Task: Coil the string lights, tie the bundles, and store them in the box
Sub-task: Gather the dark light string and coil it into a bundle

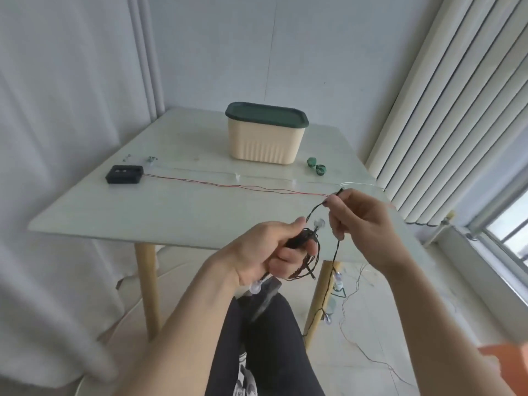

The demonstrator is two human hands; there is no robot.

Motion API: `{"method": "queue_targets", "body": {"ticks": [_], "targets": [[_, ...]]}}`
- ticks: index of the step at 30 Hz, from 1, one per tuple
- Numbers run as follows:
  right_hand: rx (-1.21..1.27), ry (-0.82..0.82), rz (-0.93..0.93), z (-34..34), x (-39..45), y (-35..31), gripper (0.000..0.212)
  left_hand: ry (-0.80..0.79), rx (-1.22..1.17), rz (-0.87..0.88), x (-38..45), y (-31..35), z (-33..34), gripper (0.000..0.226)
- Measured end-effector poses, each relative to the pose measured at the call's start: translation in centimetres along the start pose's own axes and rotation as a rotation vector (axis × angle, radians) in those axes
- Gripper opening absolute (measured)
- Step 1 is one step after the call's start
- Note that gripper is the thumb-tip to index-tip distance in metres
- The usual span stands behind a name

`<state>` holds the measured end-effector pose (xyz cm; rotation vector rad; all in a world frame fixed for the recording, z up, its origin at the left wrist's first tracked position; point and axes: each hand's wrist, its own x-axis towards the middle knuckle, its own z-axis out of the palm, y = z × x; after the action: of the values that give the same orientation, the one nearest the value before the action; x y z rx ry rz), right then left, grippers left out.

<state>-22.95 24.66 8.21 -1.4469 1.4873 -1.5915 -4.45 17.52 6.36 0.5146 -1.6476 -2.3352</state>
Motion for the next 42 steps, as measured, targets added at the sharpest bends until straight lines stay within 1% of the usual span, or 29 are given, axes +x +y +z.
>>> {"method": "queue_targets", "body": {"ticks": [3, 5, 7, 9, 10, 13, 16, 18, 22, 24, 27, 29, 30, 33, 35, 37, 39, 40, 42], "targets": [[-0.029, 0.018, 0.037, 0.7, -1.0, 0.6, 0.033, 0.089, -0.178, 0.045, -0.1, -1.1, -0.1, 0.045], [-0.020, 0.018, 0.083, 0.9, -2.6, 1.5, 0.033, 0.167, -0.305, 0.081, -0.4, -2.0, -0.1, 0.047], [-0.026, -0.050, 0.161, 0.6, -4.4, 2.4, 0.032, 0.224, -0.408, 0.114, -1.0, -2.8, -0.1, 0.048], [-0.082, -0.135, 0.247, 0.0, -6.3, 3.4, 0.025, 0.260, -0.490, 0.149, -1.6, -3.4, -0.2, 0.047], [-0.099, -0.142, 0.286, -0.3, -7.2, 4.0, 0.023, 0.278, -0.522, 0.168, -1.9, -3.7, -0.3, 0.046], [-0.050, -0.071, 0.356, -1.9, -9.8, 5.8, 0.022, 0.333, -0.572, 0.211, -2.4, -4.8, -0.6, 0.046], [0.026, -0.065, 0.458, -3.1, -12.1, 7.6, 0.013, 0.357, -0.591, 0.221, -2.8, -6.2, -0.5, 0.044], [0.003, -0.077, 0.505, -3.3, -13.0, 8.0, 0.017, 0.370, -0.604, 0.216, -2.9, -6.8, -0.6, 0.043], [-0.185, -0.070, 0.496, -3.6, -13.7, 7.9, 0.040, 0.407, -0.633, 0.213, -3.0, -7.8, -1.3, 0.041], [-0.247, -0.060, 0.490, -3.7, -13.8, 8.1, 0.039, 0.444, -0.650, 0.216, -2.8, -8.2, -1.5, 0.040], [-0.397, 0.005, 0.439, -3.2, -13.8, 8.3, 0.025, 0.502, -0.620, 0.230, -2.2, -8.9, -1.6, 0.036], [-0.497, 0.023, 0.395, -1.8, -13.9, 7.7, 0.020, 0.523, -0.584, 0.214, -1.8, -9.3, -1.1, 0.032], [-0.545, -0.001, 0.370, -1.0, -14.0, 7.3, 0.020, 0.533, -0.546, 0.192, -1.5, -9.6, -0.7, 0.032], [-0.654, -0.162, 0.291, 1.9, -14.1, 6.3, 0.023, 0.551, -0.383, 0.138, -0.9, -10.5, 0.5, 0.037], [-0.631, -0.264, 0.242, 3.6, -14.1, 5.9, 0.020, 0.538, -0.307, 0.114, -0.7, -11.2, 0.9, 0.041], [-0.569, -0.330, 0.221, 4.5, -13.8, 5.9, 0.020, 0.527, -0.171, 0.054, -0.7, -11.9, 1.0, 0.041], [-0.588, -0.330, 0.191, 4.8, -13.3, 6.0, 0.019, 0.504, -0.003, -0.015, -1.0, -12.5, 0.9, 0.041], [-0.591, -0.307, 0.170, 4.6, -13.0, 6.0, 0.016, 0.477, 0.032, -0.027, -1.1, -12.7, 0.8, 0.041], [-0.529, -0.274, 0.133, 4.3, -12.7, 6.3, 0.014, 0.374, -0.018, -0.024, -1.1, -13.1, 0.7, 0.039]]}}
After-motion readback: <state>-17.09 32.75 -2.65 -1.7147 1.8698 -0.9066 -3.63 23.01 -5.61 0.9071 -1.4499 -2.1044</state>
